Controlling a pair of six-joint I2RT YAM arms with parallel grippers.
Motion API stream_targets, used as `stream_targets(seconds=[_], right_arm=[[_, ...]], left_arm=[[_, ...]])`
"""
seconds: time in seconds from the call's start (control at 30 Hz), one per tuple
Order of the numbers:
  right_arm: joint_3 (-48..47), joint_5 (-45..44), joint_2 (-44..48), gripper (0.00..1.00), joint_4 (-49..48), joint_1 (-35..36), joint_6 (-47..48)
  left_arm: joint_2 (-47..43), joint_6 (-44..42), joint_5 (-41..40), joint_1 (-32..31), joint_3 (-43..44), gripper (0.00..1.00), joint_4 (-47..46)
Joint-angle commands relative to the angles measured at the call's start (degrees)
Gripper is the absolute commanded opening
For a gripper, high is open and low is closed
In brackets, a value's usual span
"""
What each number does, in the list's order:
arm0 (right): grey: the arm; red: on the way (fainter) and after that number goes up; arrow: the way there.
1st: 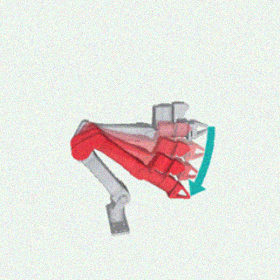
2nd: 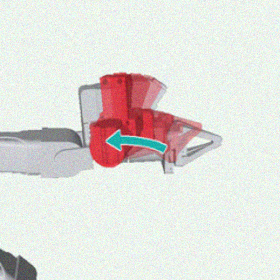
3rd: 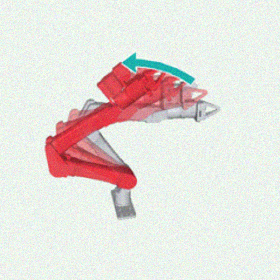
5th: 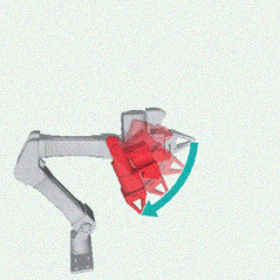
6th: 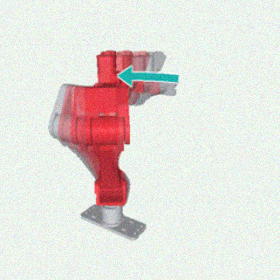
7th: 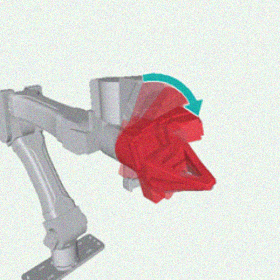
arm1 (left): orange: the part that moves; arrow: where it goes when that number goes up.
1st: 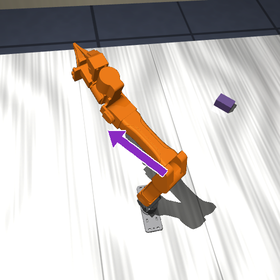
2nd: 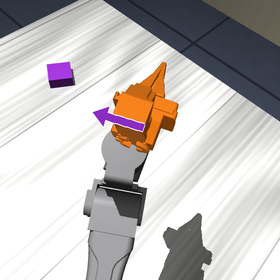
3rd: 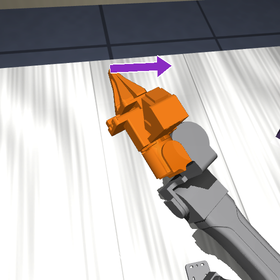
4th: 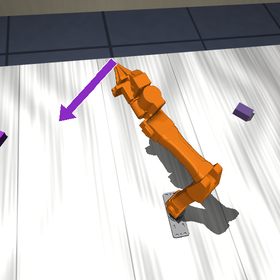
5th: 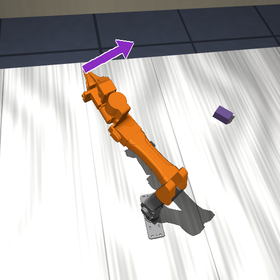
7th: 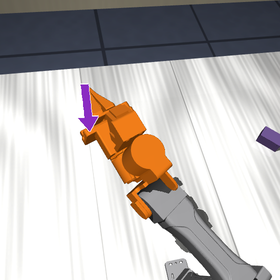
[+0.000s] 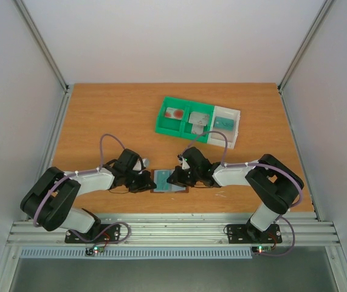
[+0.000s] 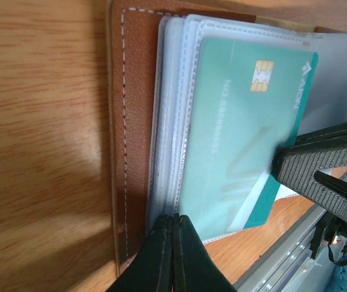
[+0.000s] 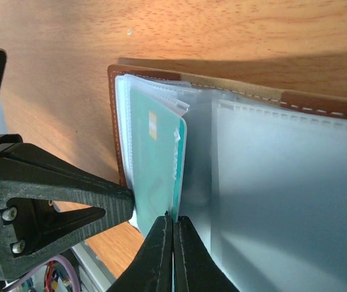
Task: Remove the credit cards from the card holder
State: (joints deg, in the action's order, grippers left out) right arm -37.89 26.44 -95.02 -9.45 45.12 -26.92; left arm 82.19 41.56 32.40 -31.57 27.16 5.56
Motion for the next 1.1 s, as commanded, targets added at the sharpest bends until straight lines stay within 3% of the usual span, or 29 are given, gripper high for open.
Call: stream_targets(seconds=[0.0,0.27,0.37,0.43,0.7,0.87,0.93,1.07], right_arm=[[1.7,1.1,-1.1,0.01,-2.7,-0.7,0.1],[3.4,0.3,-1.6,0.04,-4.3,-1.7,0.4],[3.6,0.4,-1.6,0.07,-4.4,-1.8,0.7],[3.6,0.1,-1.3,0.01,-4.0,-1.8,1.3],[3.4,-0.9,0.7,0.01,-0.1,-3.2,3.3],[3.3,0.3,0.4,0.07,-0.4,-3.8,2.9],[3.6,0.8,-0.1,0.02,-1.7,-3.8,2.5],[4.3,0.8,0.3,0.01,-2.5,-3.7,2.1]], left_arm=[[1.0,0.2,-2.4,-0.1,-2.3,0.01,0.3],[0.0,1.1,-2.1,0.0,-3.0,0.09,-1.0],[0.0,1.3,-2.1,-0.1,-3.1,0.07,-1.0],[0.0,1.5,-2.2,-0.1,-3.2,0.06,-1.2],[0.3,1.8,-2.8,-0.1,-2.9,0.03,-0.7],[0.6,1.8,-2.8,-0.1,-2.6,0.03,-0.4],[0.8,2.1,-2.8,-0.1,-2.7,0.03,-0.6],[0.9,2.4,-2.7,-0.1,-2.5,0.03,-0.9]])
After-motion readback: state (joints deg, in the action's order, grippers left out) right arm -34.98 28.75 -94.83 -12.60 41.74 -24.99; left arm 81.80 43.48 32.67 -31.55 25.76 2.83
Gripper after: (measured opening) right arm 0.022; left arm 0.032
